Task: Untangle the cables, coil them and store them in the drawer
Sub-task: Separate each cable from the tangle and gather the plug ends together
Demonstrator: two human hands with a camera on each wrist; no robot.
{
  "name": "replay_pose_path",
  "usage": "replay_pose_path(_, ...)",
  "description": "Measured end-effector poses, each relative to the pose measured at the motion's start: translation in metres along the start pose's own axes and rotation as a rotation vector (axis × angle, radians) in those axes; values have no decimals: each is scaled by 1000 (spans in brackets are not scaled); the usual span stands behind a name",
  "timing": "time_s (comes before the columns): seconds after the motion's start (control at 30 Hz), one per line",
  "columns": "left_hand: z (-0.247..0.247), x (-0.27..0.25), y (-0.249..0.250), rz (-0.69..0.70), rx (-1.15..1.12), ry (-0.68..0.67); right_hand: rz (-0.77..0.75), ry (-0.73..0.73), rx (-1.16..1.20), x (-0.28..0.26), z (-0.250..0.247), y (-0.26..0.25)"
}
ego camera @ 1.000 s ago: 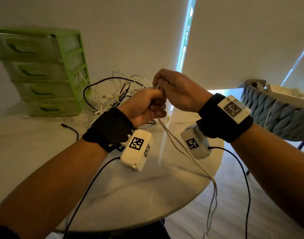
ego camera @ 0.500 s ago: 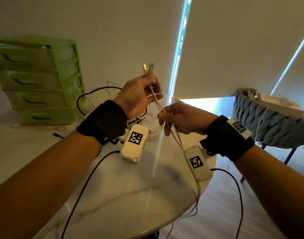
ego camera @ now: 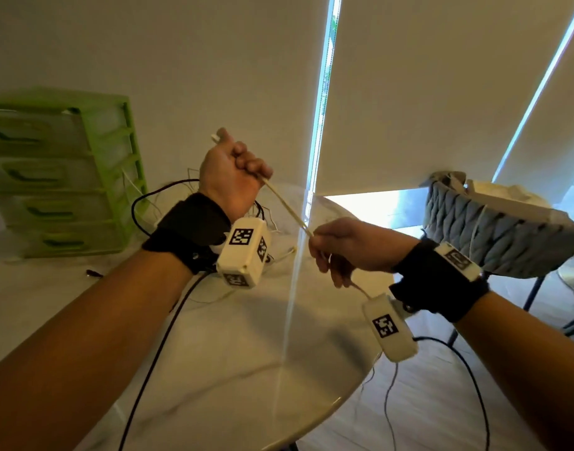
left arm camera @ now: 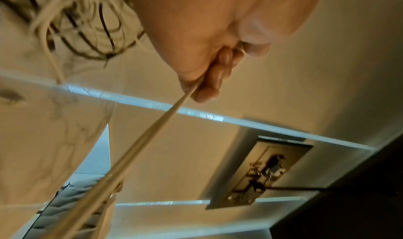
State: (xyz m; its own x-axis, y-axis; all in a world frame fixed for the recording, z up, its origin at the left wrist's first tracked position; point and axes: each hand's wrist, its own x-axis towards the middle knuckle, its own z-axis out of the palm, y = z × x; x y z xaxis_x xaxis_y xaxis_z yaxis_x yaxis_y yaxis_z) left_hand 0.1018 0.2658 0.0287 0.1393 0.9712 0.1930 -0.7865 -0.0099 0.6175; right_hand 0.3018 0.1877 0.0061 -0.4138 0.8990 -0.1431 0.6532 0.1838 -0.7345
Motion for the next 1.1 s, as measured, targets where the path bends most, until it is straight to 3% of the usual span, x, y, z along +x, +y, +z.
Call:
replay_pose_path(0.13,-22,8,17,40,-47,125,9,-209,-123,-23,16,-13)
replay_pose_path(0.4,-93,-6,55,44,51,169,194,-266,-556,-2,10,-8)
replay_pose_path(0.57,-129,-18,64,-7,81,173,126,-60,-611,59,-14,-25)
replay_pose_path(0.73,-141,-26,70,-57,67,160,198,-69,-693,113,7,-21)
replay_pose_path(0.87,-153,-26,84,7,55,198,-69,155,-742,122,29,-43)
replay_pose_path(0.97,-162,-28,94,32,88,212,-231,-82,-626,122,53,-57)
replay_pose_path(1.03,-169,-30,101,41,69,218,-215,-251,-723,130,70,-54)
replay_pose_path(1.1,-174,-33,106,41,46,214,-135,-249,-899,147,71,-43)
